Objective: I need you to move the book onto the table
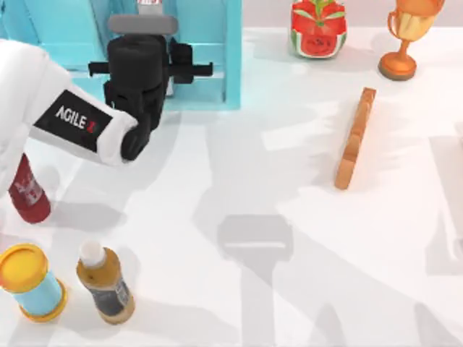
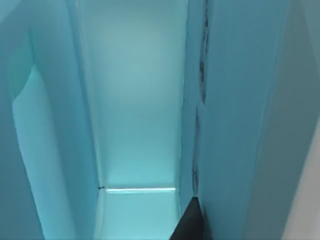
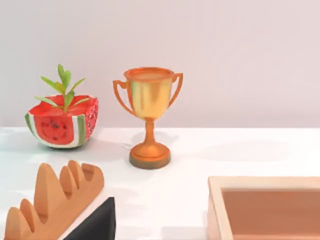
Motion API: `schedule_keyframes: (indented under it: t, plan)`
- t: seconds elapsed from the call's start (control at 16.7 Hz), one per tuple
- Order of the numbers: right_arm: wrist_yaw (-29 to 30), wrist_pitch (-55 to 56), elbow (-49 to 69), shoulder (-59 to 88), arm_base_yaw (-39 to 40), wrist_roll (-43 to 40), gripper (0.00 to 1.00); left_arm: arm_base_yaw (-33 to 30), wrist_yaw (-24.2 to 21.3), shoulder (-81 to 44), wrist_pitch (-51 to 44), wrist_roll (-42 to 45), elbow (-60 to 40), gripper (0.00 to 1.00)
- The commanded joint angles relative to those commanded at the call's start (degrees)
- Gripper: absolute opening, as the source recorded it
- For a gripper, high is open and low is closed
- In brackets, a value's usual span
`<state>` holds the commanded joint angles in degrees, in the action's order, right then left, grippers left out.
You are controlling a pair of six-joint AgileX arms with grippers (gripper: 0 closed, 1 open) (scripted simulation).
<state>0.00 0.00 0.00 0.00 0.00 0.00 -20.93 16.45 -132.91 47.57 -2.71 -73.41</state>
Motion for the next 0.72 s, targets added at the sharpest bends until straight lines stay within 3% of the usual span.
schedule_keyframes:
  t: [0.36, 0.72]
  plan:
    - [0.0, 0.0, 0.0, 0.0, 0.0, 0.0, 1.00, -1.1, 0.3, 2.2, -1.7, -0.2, 1.0, 0.00]
    - [0.0, 0.0, 0.0, 0.0, 0.0, 0.0, 1.00, -6.7, 4.4, 22.3, -14.5, -1.7, 8.6, 0.00]
